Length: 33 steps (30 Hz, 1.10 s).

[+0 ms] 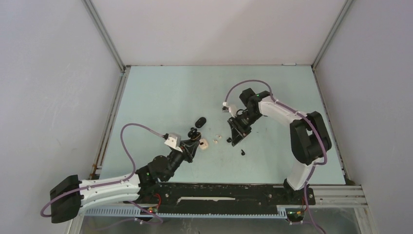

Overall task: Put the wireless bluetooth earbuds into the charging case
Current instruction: Place the earbud at the center of the board, then adjust the earbud at the center of the board.

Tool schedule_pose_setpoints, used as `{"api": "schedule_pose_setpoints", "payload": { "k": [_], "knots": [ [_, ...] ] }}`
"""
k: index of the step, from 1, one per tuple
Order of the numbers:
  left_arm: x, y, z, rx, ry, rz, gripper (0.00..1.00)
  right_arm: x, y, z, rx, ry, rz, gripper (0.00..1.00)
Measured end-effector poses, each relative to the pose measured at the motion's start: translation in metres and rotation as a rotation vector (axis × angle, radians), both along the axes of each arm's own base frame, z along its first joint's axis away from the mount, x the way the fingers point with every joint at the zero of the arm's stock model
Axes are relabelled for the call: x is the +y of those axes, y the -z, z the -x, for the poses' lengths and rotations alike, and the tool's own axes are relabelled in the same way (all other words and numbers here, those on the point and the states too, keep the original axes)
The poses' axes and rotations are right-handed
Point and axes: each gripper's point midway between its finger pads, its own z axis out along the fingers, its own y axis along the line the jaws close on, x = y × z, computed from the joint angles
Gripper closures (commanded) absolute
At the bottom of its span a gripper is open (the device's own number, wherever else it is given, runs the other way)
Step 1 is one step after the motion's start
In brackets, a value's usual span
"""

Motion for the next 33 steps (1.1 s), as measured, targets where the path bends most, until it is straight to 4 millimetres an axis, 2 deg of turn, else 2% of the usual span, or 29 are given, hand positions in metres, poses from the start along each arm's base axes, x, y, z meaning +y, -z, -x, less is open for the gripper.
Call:
{"api": "schedule_pose_setpoints", "payload": {
  "k": [2, 5, 9, 13, 18, 21, 24, 28, 33],
  "knots": [
    [0.000, 0.001, 0.000, 0.001, 0.000, -0.003, 1.00, -0.006, -0.008, -0.003, -0.058, -0.037, -0.034, 0.71],
    [-0.001, 0.005, 0.000, 0.006, 0.000, -0.018, 1.00, -0.019, -0.022, -0.007, -0.249, -0.125, -0.102, 0.73],
    [-0.001, 0.009, 0.000, 0.013, 0.002, -0.033, 1.00, -0.045, -0.026, 0.009, -0.545, -0.283, -0.144, 0.72],
    [-0.002, 0.010, 0.000, 0.014, 0.002, -0.034, 1.00, -0.055, -0.008, 0.035, -0.705, -0.473, -0.140, 0.71],
    [-0.002, 0.009, 0.000, 0.013, 0.003, -0.032, 1.00, -0.052, 0.028, 0.040, -0.742, -0.606, -0.064, 0.71],
    [-0.003, 0.008, 0.000, 0.012, 0.010, -0.027, 1.00, -0.050, 0.045, 0.025, -0.725, -0.537, 0.033, 0.67],
    [-0.003, 0.007, 0.000, 0.011, 0.010, -0.023, 1.00, -0.049, 0.052, 0.016, -0.694, -0.434, 0.087, 0.61],
    [-0.003, 0.006, 0.001, 0.009, 0.014, -0.018, 1.00, -0.044, 0.050, 0.007, -0.657, -0.285, 0.132, 0.52],
    [-0.004, 0.006, 0.001, 0.011, 0.018, -0.018, 1.00, -0.034, 0.052, -0.005, -0.605, -0.167, 0.182, 0.48]
  ]
}}
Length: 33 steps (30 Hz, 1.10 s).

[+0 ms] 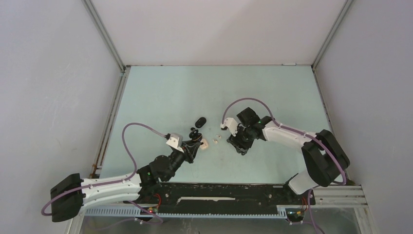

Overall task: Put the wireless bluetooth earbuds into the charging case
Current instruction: Adjust the earbud at the center of the board.

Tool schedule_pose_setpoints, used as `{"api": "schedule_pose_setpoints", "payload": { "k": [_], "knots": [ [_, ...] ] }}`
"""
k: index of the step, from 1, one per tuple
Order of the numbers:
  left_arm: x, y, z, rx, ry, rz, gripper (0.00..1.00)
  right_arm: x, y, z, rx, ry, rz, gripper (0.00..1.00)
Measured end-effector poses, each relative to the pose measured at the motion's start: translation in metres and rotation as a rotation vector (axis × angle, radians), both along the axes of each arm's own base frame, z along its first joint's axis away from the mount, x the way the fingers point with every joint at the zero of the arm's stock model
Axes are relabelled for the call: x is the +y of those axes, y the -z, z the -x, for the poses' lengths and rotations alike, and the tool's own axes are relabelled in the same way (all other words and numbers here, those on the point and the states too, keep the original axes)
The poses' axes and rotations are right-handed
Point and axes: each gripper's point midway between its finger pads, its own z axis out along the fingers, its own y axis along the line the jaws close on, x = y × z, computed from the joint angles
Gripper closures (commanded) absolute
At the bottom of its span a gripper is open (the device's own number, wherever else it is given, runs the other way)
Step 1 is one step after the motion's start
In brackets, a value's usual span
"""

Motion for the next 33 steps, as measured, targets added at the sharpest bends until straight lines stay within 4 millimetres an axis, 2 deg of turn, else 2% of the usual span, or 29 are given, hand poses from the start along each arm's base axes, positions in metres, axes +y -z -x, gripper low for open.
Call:
{"api": "schedule_pose_setpoints", "payload": {
  "k": [6, 14, 29, 33],
  "knots": [
    [-0.001, 0.001, 0.000, 0.006, 0.003, 0.002, 1.00, -0.004, 0.024, 0.005, 0.067, 0.070, 0.094, 0.46],
    [-0.001, -0.001, 0.001, 0.003, 0.004, 0.008, 1.00, -0.007, 0.026, -0.004, 0.038, 0.109, 0.156, 0.49],
    [-0.003, -0.001, 0.001, 0.001, 0.012, 0.012, 1.00, -0.051, 0.027, 0.002, 0.086, 0.194, 0.264, 0.54],
    [-0.006, 0.001, 0.002, 0.004, 0.025, 0.005, 1.00, -0.059, 0.027, 0.000, 0.099, 0.221, 0.270, 0.62]
  ]
}}
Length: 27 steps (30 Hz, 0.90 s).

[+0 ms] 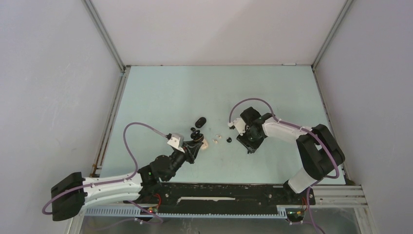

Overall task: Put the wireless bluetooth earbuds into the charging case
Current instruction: Adjust the earbud at the center of the board, then pick up the earbud from the center of the board.

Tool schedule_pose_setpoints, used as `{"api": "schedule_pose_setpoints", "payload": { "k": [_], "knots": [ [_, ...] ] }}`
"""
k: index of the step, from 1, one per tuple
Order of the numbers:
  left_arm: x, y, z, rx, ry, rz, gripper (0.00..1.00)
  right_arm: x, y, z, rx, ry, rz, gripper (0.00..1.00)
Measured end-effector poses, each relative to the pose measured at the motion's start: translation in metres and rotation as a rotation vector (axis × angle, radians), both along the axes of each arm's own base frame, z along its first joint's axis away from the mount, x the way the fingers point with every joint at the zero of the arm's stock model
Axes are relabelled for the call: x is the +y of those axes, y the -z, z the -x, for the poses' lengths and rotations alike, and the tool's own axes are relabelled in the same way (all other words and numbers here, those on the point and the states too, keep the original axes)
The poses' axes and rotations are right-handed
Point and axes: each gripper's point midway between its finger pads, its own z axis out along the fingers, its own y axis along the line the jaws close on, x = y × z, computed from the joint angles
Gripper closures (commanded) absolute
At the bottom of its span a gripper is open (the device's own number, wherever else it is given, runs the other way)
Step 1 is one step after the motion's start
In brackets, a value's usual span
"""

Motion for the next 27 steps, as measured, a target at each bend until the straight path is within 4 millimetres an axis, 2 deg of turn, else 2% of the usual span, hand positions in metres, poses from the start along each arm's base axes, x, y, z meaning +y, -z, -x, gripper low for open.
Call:
{"api": "schedule_pose_setpoints", "payload": {
  "k": [5, 15, 27],
  "knots": [
    [-0.0013, -0.0011, -0.0001, -0.003, 0.003, 0.006, 1.00, -0.0007, -0.0004, -0.0010, 0.016, 0.007, -0.029, 0.65],
    [-0.0023, 0.0012, 0.0003, 0.001, 0.008, -0.001, 1.00, 0.0068, -0.0013, 0.0013, 0.030, -0.087, -0.086, 0.65],
    [-0.0025, -0.0002, 0.0005, 0.003, 0.008, 0.009, 1.00, 0.0074, -0.0006, -0.0018, 0.028, -0.115, -0.108, 0.77]
  ]
}}
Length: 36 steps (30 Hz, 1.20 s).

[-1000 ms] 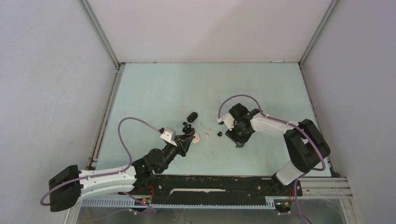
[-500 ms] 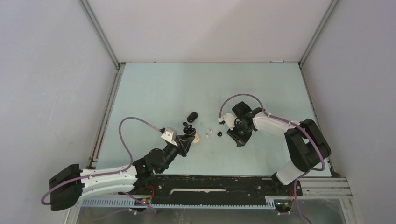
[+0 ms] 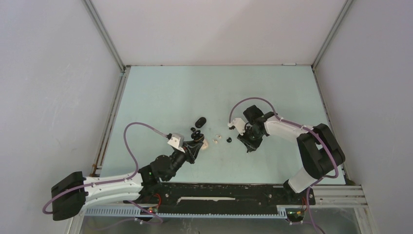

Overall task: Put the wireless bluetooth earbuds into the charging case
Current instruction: Pick up the earbud from the center of the board.

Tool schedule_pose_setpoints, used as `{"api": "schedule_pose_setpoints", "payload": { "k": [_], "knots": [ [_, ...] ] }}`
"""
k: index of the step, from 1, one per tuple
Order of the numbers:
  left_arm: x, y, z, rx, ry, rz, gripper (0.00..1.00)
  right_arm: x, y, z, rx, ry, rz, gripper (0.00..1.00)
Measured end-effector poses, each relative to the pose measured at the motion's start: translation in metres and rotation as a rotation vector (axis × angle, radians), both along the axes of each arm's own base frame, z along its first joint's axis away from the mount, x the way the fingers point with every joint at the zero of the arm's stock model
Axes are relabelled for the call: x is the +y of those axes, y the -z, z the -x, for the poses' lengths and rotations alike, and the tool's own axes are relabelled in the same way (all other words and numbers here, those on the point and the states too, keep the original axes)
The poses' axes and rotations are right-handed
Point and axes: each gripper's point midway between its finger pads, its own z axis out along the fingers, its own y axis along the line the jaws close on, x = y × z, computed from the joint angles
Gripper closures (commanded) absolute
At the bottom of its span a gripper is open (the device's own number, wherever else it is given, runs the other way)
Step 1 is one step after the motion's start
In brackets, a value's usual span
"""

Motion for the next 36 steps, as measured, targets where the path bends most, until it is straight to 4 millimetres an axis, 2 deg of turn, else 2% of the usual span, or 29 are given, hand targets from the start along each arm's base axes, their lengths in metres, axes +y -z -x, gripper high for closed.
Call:
{"api": "schedule_pose_setpoints", "payload": {
  "k": [4, 12, 23, 29, 36],
  "knots": [
    [0.000, 0.000, 0.000, 0.001, 0.000, 0.001, 1.00, 0.003, 0.000, 0.000, 0.002, -0.017, -0.018, 0.78],
    [-0.001, 0.002, 0.000, 0.007, 0.002, -0.003, 1.00, 0.006, -0.001, 0.002, 0.010, -0.028, -0.036, 0.67],
    [-0.003, 0.001, 0.001, 0.008, 0.012, 0.005, 1.00, 0.009, -0.001, -0.007, -0.042, -0.107, -0.050, 0.66],
    [-0.004, 0.001, 0.002, 0.013, 0.018, 0.011, 1.00, 0.010, -0.001, -0.009, -0.055, -0.147, -0.058, 0.71],
    [-0.004, 0.003, 0.002, 0.016, 0.019, 0.006, 1.00, 0.012, -0.001, -0.009, -0.061, -0.170, -0.071, 0.66]
  ]
}}
